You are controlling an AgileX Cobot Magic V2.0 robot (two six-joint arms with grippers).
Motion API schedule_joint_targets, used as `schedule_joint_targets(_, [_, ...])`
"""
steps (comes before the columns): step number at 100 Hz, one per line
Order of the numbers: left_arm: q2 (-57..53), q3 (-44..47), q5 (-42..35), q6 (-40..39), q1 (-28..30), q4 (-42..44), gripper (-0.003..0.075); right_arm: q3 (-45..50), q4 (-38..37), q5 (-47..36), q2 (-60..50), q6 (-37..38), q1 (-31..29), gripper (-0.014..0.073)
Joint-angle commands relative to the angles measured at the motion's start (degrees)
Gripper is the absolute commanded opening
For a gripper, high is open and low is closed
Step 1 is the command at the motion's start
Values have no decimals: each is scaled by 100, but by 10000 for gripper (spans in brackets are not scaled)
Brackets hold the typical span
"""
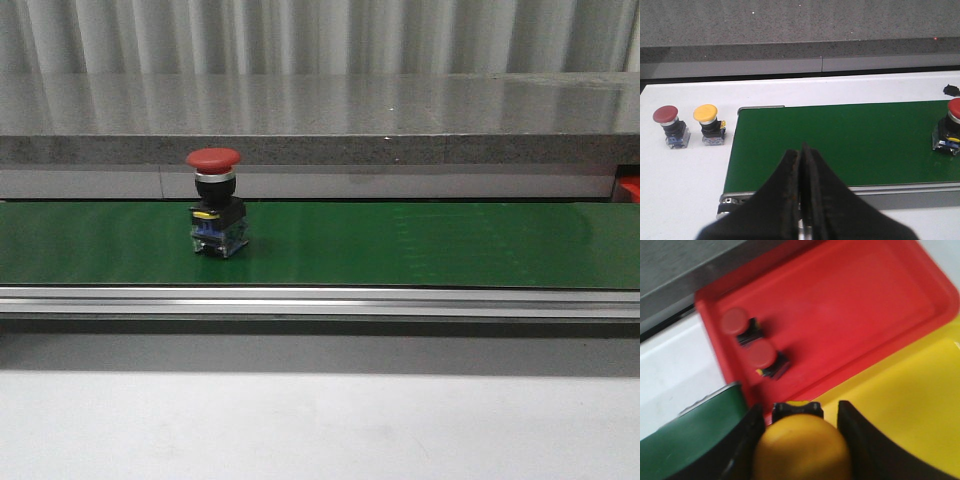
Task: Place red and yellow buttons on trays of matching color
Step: 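Lower the yellow button into the yellow tray and open the right gripper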
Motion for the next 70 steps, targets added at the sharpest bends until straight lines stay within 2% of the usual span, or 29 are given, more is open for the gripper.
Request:
schedule_joint_targets(1, [31, -139, -412, -53, -35, -39, -20, -100, 104, -495, 200, 136, -301, 22])
schedule_joint_targets(34, [31, -139, -412, -53, -35, -39, -20, -82, 109, -772, 1353, 167, -445, 22])
schedule_joint_targets(70, [31, -139, -412, -53, -35, -39, -20, 303, -109, -1386, 1738, 167, -455, 22])
